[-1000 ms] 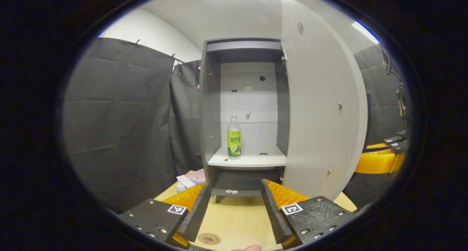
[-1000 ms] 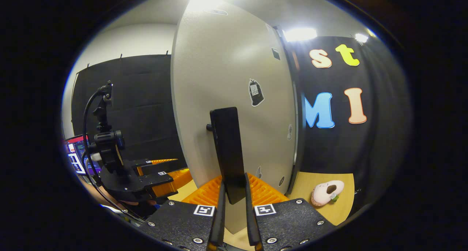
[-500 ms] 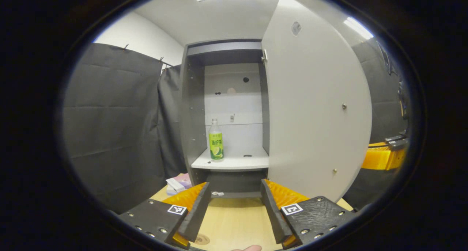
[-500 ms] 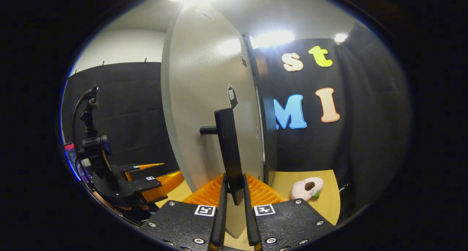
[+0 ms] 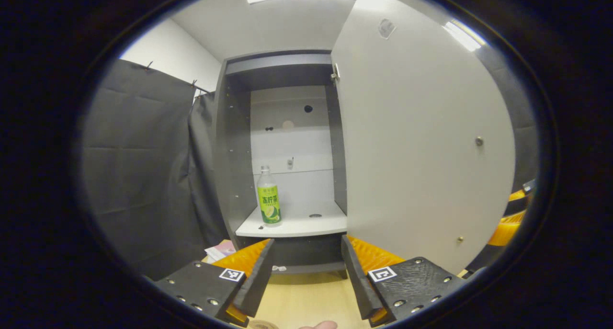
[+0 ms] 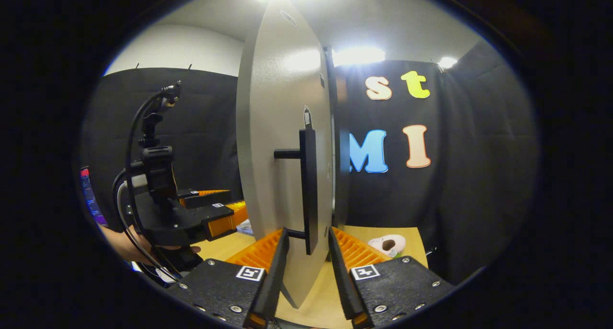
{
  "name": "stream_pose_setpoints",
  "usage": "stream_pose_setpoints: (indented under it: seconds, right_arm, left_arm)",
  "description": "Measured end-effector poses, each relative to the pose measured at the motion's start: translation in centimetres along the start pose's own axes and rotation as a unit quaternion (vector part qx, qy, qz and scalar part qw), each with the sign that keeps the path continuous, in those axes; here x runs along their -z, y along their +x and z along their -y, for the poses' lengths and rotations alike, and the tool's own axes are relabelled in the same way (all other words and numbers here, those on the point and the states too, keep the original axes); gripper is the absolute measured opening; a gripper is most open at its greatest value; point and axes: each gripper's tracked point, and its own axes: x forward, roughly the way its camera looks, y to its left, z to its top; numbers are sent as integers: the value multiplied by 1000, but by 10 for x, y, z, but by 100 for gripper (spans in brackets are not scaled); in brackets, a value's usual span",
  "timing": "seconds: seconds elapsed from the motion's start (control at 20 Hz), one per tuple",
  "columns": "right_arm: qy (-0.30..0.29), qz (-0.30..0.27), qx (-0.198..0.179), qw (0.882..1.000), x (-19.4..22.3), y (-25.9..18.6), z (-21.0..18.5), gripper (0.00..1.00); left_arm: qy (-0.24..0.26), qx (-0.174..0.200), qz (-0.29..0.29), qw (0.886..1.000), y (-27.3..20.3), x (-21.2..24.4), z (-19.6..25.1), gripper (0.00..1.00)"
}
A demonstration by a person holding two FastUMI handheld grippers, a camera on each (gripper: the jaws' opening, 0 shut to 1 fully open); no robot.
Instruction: Open the cabinet door with the right hand, grasp the bottle in the cabinet with the left hand and place it on the coaster, then close the cabinet door with the right hand.
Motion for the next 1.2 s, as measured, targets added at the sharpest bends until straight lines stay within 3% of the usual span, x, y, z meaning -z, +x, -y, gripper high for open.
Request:
stream_pose_setpoints:
  seconds: [0.15, 0.35, 0.45, 0.6, 0.8, 1.0, 1.2]
  right_arm:
    - [3, 13, 41, 999, -17, 4, 23, 78]
    - [15, 28, 70, 997, -17, 2, 32, 95]
    - [-3, 35, 92, 995, -18, -5, 39, 95]
    - [-24, 37, 164, 985, -13, -16, 74, 95]
    - [24, 15, 233, 972, 3, -20, 114, 95]
    - [91, 6, 272, 958, 17, -14, 129, 95]
    - [104, -12, 299, 949, 34, -6, 134, 94]
  left_arm:
    - [-3, 3, 7, 1000, 34, 1, -17, 78]
    - [-18, 21, 9, 1000, 81, 11, -27, 78]
    - [-15, 13, 12, 1000, 99, 13, -38, 78]
    - [-7, 4, 20, 1000, 125, 13, -53, 78]
    - [14, -1, 26, 1000, 161, 15, -70, 78]
    - [6, -5, 32, 999, 199, 11, -93, 78]
    - [18, -11, 35, 999, 235, 12, -110, 78]
